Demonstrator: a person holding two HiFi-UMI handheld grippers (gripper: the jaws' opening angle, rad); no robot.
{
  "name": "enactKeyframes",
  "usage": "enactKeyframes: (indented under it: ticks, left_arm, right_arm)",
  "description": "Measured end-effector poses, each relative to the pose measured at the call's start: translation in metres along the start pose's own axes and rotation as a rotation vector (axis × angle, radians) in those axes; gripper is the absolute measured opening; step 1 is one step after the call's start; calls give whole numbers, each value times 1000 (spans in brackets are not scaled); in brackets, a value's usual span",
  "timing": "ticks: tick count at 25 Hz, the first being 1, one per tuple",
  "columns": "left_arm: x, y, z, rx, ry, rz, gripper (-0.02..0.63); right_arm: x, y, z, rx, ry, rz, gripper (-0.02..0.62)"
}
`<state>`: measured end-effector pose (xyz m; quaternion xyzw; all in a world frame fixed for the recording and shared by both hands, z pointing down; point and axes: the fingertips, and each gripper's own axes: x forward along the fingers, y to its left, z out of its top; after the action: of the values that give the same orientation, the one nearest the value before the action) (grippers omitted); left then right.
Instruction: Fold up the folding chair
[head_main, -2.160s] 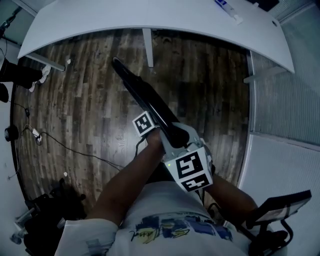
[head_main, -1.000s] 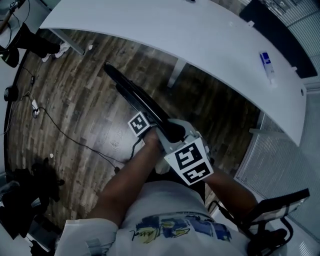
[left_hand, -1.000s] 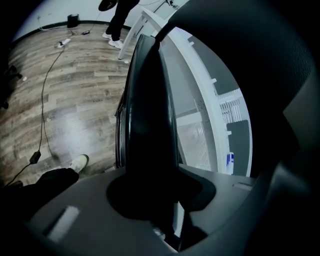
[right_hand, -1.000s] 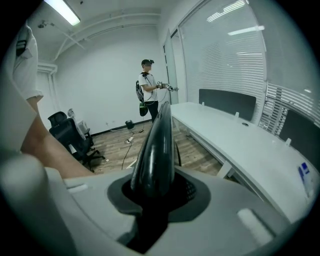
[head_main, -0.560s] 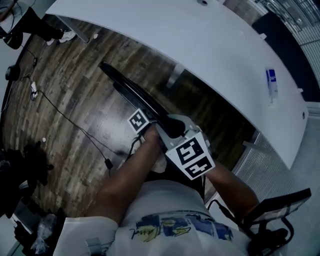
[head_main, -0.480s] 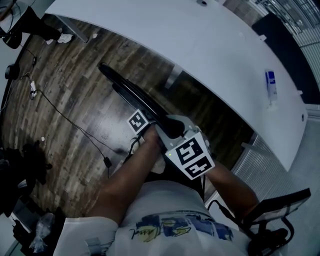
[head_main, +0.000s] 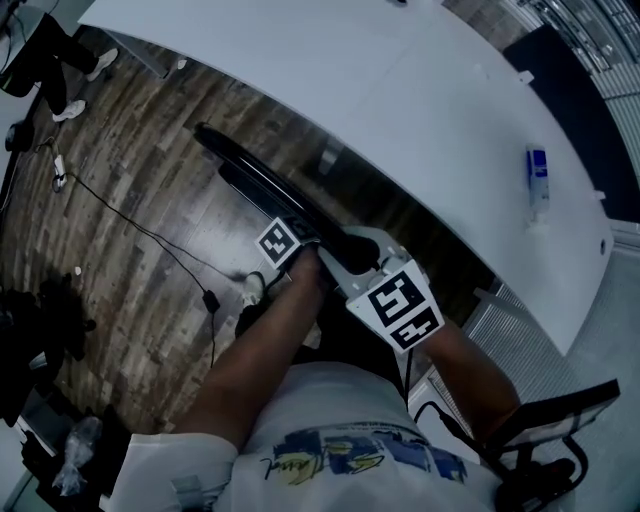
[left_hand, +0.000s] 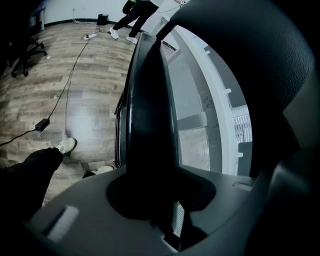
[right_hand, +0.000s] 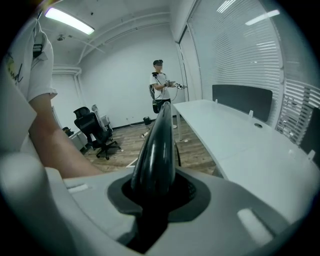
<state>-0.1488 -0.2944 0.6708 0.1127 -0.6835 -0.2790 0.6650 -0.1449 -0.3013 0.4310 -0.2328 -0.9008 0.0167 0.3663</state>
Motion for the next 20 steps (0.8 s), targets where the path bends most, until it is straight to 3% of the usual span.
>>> enactKeyframes:
  ticks: [15,20]
  left_arm:
    - [6,-25,10,-16,14,-20,140]
    - [25,-47,11,-12,20,-24,149]
  right_arm:
    - [-6,-39,11,11,0,33,81]
    - [-11,-74,8,33,-7,49,81]
